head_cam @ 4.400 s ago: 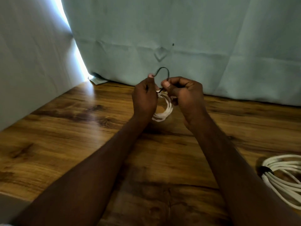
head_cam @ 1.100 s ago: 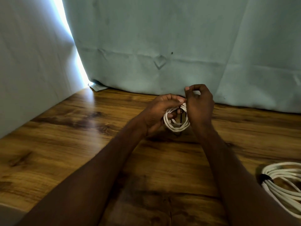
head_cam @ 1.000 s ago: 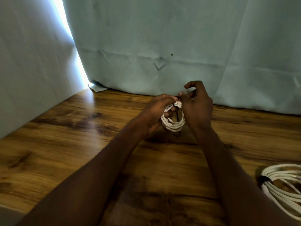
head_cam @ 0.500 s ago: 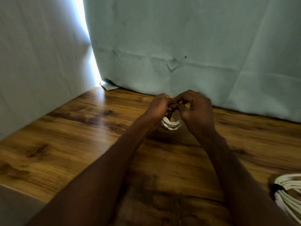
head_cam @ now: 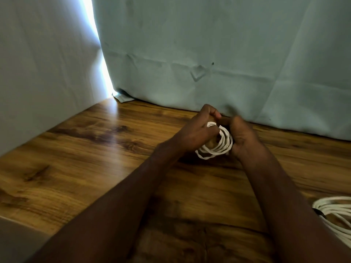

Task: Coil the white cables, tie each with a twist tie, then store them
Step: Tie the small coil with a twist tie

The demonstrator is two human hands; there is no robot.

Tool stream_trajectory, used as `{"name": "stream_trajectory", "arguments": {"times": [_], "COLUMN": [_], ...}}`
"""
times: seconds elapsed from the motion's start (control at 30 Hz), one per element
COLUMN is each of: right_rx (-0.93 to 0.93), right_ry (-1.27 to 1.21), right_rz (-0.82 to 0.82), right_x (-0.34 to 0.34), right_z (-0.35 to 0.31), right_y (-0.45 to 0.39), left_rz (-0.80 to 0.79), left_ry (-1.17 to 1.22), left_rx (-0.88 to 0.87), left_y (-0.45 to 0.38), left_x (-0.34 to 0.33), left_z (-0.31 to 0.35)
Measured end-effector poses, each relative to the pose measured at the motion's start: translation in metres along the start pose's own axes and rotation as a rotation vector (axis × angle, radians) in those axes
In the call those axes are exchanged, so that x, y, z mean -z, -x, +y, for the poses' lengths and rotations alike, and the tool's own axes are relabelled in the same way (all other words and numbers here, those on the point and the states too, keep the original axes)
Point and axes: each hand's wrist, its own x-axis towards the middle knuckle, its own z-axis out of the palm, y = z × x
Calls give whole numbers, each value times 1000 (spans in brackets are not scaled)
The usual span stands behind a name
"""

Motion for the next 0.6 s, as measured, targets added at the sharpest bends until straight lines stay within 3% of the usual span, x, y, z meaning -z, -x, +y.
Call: {"name": "stream_trajectory", "arguments": {"times": [0.1,0.27,0.4,0.47,0.53,0.6], "right_rx": [-118,-156,-126,-20,87,141], "right_ry": [-13,-22,60,244,438,426], "right_rz": [-122,-192,-140,-44,48,75], "right_x": [0,8,9,6,3,3], "right_z": [-6,-9,-7,-5,-2,2], "right_y": [4,-2,-4,-9,-10,-11], "left_rz": [-6,-62,19,105,153,190], "left_ry": [-94,-326,-437,-453,-460,-457], "left_rx": [-148,-317,-364,-364,-312,-216], "left_y": [1,-2,-5,-9,-13,-14], "left_x": [-2,0,-3,-2,2,6], "left_z": [4,0,-9,-17,-24,-28]}}
